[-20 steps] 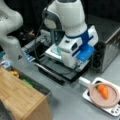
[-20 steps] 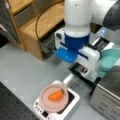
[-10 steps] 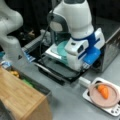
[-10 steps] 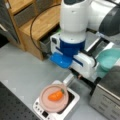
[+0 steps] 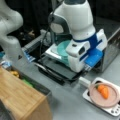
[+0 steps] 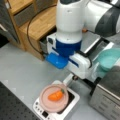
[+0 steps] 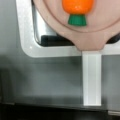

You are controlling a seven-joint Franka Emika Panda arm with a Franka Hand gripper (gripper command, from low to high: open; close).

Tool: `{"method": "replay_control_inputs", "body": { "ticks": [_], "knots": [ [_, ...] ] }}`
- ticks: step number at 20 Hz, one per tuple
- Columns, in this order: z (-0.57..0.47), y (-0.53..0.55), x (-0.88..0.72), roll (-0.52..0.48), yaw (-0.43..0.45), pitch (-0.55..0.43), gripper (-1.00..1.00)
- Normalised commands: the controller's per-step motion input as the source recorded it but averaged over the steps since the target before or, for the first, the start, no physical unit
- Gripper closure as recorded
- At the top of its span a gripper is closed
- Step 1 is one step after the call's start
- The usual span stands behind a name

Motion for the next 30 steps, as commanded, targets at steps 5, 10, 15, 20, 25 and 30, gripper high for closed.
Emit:
{"method": "replay_control_inputs", "body": {
  "ticks": [5,10,15,20,25,30],
  "knots": [
    [0.25,-0.15,0.61,-0.214,0.065,0.306,-1.00],
    [0.16,-0.06,0.69,-0.259,0.050,0.426,-1.00],
    [0.11,0.09,0.62,-0.208,0.020,0.378,-1.00],
    [0.15,0.23,0.46,-0.233,-0.011,0.355,-1.00],
    [0.02,0.28,0.38,-0.286,-0.026,0.353,-1.00],
    [-0.06,0.24,0.31,-0.295,-0.001,0.246,-1.00]
  ]
}}
